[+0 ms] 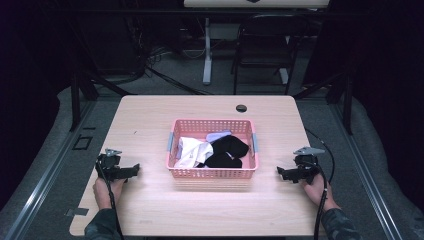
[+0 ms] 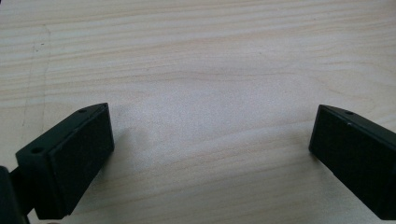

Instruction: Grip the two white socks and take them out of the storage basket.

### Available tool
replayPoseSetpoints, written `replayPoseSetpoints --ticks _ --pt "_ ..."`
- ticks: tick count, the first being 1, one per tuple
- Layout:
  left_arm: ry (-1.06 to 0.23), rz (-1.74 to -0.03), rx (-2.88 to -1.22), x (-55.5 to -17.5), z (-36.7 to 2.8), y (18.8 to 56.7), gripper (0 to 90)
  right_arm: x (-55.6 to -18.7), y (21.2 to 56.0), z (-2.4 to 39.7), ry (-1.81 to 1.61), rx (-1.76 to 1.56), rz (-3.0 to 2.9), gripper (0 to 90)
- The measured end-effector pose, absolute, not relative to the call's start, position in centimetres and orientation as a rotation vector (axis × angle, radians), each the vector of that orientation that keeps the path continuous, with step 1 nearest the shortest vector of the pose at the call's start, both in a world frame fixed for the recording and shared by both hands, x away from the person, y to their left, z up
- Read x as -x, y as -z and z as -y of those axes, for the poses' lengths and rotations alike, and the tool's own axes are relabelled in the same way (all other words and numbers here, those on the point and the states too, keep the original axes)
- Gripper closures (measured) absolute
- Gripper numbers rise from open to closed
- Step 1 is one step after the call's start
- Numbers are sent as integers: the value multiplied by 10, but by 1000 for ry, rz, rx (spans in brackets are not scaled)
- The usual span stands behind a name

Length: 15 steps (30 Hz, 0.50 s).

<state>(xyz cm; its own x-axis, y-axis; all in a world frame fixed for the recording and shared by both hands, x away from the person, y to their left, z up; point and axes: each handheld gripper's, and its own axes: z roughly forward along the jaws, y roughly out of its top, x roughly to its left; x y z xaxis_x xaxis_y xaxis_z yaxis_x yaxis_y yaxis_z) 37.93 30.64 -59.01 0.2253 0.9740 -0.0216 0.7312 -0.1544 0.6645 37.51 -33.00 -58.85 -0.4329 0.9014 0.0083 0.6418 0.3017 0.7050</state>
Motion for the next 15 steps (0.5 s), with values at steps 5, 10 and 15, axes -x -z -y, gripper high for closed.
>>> replayPoseSetpoints --ticks 5,10,15 --pt "-570 -1565 -1950 -379 -306 590 0 -375 588 330 -908 -1380 -2185 0" --pt "-570 -1565 -1951 -379 -306 590 0 -375 588 330 -908 -1380 -2185 0" --pt "-570 -1566 -1950 -379 -306 590 0 -375 588 330 -908 -1380 -2185 0"
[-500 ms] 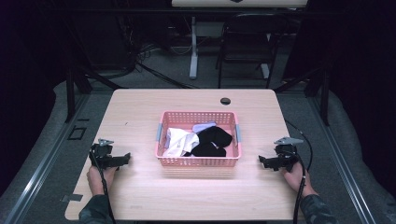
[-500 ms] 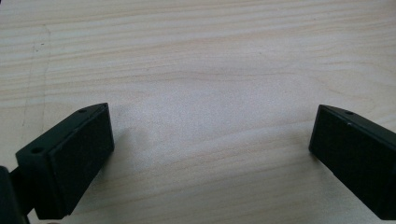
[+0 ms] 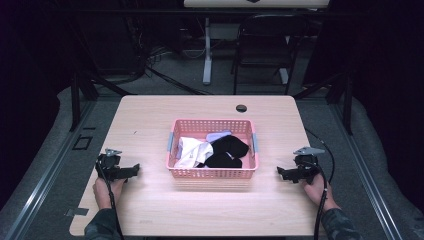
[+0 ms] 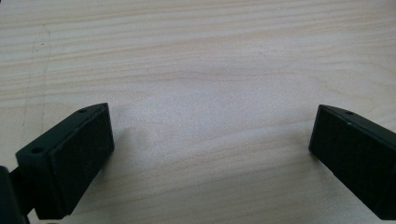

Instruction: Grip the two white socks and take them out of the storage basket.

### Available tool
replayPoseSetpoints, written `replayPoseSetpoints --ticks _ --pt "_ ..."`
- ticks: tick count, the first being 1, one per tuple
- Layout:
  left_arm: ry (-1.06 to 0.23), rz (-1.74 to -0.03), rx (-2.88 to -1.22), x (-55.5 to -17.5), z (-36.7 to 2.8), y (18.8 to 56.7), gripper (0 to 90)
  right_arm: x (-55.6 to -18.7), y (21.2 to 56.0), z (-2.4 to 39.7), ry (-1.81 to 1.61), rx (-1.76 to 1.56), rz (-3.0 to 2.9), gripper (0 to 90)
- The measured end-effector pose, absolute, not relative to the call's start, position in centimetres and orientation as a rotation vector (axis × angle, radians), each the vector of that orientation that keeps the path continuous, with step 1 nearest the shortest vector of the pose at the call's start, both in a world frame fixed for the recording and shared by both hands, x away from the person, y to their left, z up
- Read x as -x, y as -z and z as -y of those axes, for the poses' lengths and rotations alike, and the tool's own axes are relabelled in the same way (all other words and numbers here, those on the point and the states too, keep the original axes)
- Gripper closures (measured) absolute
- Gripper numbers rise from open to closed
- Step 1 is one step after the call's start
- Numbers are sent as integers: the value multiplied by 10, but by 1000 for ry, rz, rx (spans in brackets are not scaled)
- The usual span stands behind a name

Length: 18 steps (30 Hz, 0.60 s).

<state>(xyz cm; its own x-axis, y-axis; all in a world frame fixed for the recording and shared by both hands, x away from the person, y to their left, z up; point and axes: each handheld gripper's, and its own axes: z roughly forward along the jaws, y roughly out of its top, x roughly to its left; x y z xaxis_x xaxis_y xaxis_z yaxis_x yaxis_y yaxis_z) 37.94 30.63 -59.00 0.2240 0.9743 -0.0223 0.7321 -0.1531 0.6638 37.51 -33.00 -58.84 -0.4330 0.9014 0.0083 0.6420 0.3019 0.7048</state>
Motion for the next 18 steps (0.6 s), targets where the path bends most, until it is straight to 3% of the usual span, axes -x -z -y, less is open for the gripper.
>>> replayPoseSetpoints --ticks 18 --pt "-516 -1521 -1961 -378 -308 565 0 -375 589 329 -901 -1392 -2170 0"
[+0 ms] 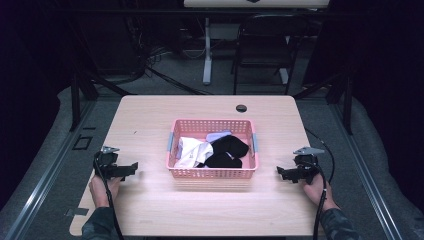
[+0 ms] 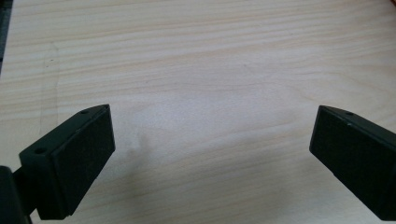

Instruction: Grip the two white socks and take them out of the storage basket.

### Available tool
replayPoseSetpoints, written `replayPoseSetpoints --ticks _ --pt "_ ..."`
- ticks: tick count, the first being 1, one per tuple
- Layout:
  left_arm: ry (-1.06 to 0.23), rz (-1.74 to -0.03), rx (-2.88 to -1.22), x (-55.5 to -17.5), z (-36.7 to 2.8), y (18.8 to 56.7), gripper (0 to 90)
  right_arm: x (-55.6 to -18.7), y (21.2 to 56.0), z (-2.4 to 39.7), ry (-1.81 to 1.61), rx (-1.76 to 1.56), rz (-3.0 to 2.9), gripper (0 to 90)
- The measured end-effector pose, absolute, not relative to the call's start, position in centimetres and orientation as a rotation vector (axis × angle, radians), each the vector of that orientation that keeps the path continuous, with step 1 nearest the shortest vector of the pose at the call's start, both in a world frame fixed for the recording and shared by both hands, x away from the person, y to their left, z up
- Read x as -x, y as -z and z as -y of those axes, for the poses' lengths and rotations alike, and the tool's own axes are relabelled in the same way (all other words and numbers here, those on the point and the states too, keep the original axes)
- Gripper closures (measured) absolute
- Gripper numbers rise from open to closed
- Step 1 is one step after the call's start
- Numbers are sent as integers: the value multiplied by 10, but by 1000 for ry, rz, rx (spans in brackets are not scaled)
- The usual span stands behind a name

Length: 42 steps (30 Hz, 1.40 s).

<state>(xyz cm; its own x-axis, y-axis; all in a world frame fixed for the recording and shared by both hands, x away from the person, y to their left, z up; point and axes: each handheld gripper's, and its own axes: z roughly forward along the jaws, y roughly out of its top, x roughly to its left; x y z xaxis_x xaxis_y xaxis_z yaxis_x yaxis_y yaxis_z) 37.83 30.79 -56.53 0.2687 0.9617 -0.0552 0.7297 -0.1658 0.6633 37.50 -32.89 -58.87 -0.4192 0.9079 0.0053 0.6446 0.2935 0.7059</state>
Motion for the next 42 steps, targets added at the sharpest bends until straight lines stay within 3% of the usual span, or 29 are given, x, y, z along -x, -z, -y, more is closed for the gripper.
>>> replayPoseSetpoints --ticks 18,42 --pt "-475 -1380 -1974 -383 -285 500 1 -374 589 325 -900 -1414 -2148 0" --pt "-444 -1163 -2105 -411 -205 437 1 -374 589 325 -902 -1410 -2153 0"
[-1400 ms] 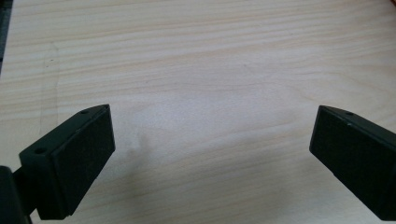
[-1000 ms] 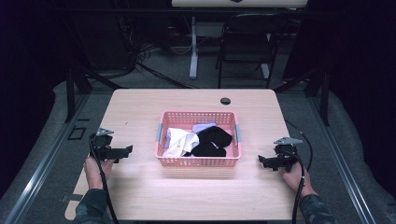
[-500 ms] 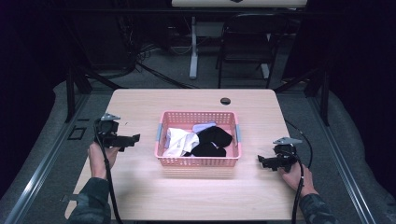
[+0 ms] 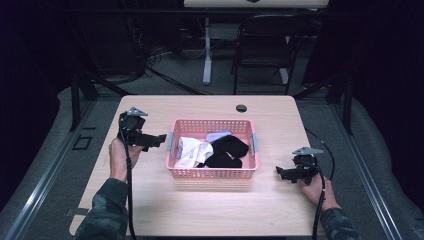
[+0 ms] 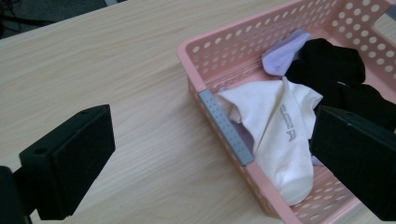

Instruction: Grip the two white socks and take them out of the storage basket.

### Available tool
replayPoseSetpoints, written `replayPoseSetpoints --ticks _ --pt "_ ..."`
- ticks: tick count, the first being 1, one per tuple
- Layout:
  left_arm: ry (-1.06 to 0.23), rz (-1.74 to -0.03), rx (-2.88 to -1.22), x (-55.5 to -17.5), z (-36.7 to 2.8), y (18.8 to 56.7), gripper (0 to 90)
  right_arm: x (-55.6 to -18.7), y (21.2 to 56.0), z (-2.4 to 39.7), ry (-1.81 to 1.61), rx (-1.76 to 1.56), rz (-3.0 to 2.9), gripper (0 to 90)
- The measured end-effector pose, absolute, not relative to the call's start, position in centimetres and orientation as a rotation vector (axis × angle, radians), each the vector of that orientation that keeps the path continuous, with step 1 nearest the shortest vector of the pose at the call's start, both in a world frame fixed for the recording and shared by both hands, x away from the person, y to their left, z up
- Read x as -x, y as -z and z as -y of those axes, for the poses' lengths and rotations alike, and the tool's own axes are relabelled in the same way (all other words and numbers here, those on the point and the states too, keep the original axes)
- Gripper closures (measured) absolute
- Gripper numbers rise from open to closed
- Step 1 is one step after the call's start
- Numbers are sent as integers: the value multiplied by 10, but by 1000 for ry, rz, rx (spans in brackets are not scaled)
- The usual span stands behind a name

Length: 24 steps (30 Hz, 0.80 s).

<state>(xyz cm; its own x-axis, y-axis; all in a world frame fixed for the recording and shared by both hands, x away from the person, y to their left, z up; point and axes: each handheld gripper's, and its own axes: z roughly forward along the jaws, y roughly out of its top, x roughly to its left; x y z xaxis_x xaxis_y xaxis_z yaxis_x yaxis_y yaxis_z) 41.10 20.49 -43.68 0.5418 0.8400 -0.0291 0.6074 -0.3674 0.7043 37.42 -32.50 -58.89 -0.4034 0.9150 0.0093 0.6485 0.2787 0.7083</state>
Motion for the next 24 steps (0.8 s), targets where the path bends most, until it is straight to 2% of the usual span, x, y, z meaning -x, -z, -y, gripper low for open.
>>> replayPoseSetpoints --ticks 17,24 --pt "-385 -1100 -2213 -430 -154 431 5 -375 589 325 -904 -1408 -2154 0" --pt "-331 -1082 -2261 -440 -128 442 88 -375 589 325 -903 -1408 -2157 0"
